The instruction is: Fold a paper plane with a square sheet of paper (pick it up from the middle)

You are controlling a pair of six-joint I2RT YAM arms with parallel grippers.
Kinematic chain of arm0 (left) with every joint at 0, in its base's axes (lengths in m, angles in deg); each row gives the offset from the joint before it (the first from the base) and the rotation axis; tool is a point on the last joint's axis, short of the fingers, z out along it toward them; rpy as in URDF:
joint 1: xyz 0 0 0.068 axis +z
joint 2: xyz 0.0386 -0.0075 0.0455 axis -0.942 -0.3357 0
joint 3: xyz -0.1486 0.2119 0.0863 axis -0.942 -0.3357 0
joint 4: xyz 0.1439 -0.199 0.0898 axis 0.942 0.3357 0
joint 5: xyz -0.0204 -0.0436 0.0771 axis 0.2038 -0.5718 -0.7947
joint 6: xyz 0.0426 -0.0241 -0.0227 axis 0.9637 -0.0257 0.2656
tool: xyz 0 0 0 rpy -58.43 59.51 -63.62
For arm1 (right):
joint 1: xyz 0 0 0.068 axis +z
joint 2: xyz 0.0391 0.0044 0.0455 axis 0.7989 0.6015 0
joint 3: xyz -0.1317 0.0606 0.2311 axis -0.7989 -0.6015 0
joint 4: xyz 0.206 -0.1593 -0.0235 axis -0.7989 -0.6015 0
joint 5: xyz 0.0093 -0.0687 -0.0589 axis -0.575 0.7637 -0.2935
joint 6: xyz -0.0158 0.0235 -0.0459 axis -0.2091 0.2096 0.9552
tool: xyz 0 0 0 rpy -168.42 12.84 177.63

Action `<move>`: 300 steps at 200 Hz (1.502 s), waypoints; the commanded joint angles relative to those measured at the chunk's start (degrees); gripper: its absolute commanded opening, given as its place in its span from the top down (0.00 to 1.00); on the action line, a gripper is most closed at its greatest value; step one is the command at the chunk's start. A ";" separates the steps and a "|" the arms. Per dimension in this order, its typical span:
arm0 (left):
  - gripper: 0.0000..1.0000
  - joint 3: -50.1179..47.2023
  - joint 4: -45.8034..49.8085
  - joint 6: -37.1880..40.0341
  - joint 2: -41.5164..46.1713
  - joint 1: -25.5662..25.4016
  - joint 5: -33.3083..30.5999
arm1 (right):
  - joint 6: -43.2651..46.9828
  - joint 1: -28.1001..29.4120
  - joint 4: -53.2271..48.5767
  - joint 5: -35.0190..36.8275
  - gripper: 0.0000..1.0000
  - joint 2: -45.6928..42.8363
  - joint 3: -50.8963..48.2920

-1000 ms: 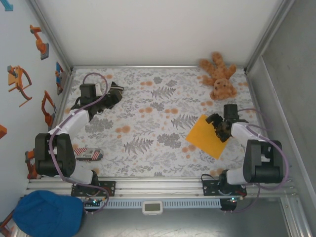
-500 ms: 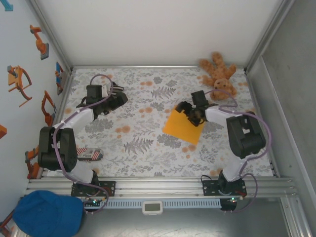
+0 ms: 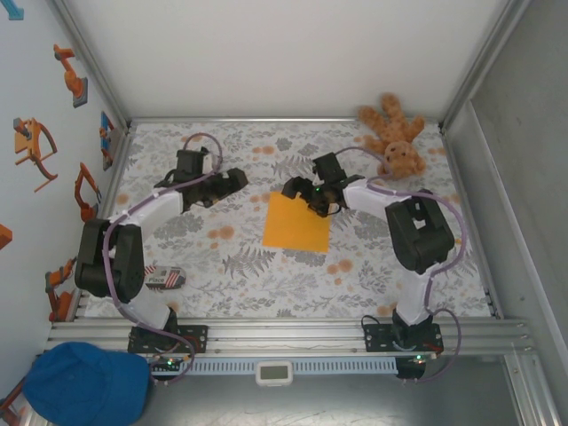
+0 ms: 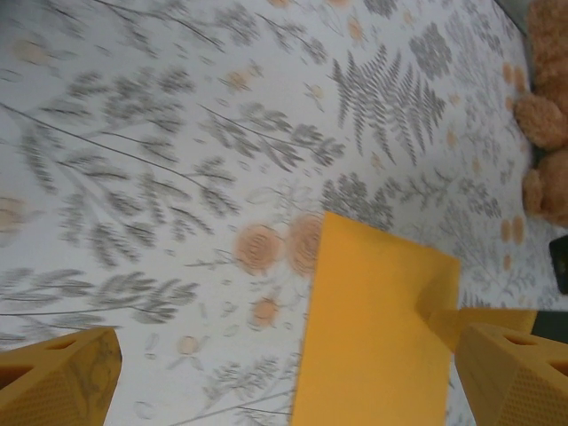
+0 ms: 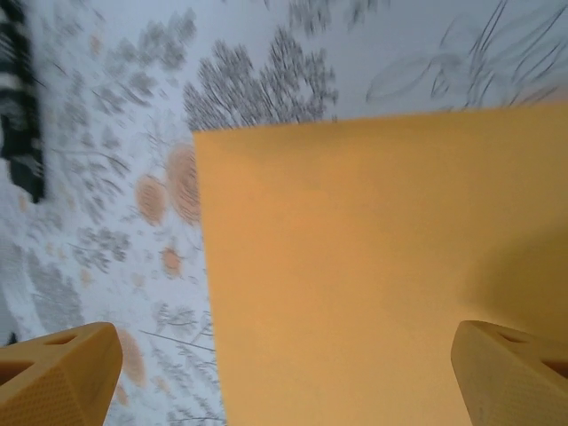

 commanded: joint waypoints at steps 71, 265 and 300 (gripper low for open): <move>0.02 17.04 14.00 -6.95 -15.82 -14.96 -0.22 | 8.20 -6.49 -11.11 2.40 0.22 -9.33 -9.26; 0.10 21.61 16.15 -7.15 -27.23 -16.28 -2.71 | 11.35 -5.96 -8.77 -1.31 0.51 -3.24 -8.23; 0.09 21.13 16.15 -7.34 -27.48 -16.07 -2.48 | 11.52 -5.44 -9.44 -1.96 0.50 -0.84 -7.14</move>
